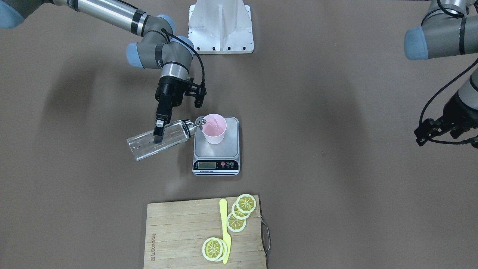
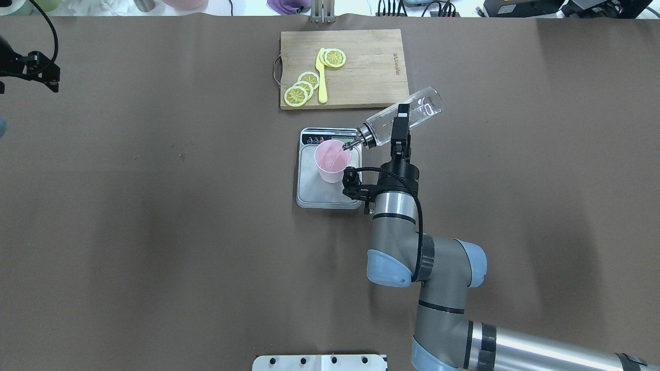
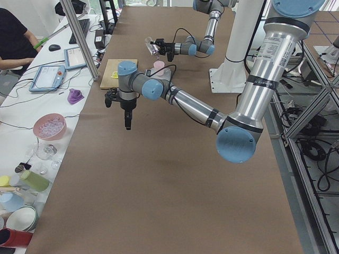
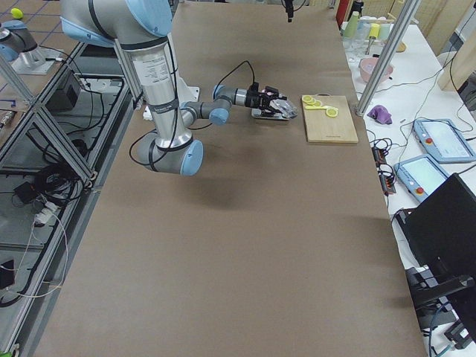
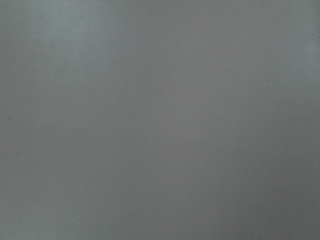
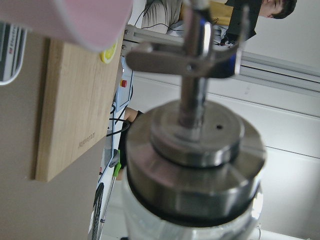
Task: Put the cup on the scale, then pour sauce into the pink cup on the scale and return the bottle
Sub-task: 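Tilt the bottle spout over the pink cup with the right gripper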
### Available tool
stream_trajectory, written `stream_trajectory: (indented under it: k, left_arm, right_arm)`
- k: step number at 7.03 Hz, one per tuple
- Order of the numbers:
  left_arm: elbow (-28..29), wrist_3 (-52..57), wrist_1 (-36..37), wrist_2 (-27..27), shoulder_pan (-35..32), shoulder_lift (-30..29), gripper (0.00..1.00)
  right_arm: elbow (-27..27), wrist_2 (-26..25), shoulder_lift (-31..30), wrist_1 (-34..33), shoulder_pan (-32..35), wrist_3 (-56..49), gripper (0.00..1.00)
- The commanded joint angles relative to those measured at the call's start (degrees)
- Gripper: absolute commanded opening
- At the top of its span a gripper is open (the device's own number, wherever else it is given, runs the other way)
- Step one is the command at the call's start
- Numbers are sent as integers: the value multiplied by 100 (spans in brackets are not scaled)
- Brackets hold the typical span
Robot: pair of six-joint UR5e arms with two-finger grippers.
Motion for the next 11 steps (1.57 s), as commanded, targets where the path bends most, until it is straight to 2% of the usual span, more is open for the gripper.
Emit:
stream_trajectory:
  k: [1,3,5,7,10,11]
  left_arm:
    - [26,3,-1,2,-2,3,99]
    - [26,3,-1,2,-2,3,99]
    - [17,3,-9,2,-2,-5,99]
    - [17,3,-9,11,6,-40,99]
    - [-1,-6,-36,20,7,-67,99]
    - [-27,-6,-45,28,7,-76,99]
  right_arm:
    - [0,-79,30,-4,0,-113,6]
    - [0,-79,48,144,-44,19,6]
    - [0,26,22,617,-44,517,6]
    - [-61,79,-22,629,-44,1116,5]
    - [17,429,-31,664,8,1975,6]
    - [122,692,-48,664,122,2118,5]
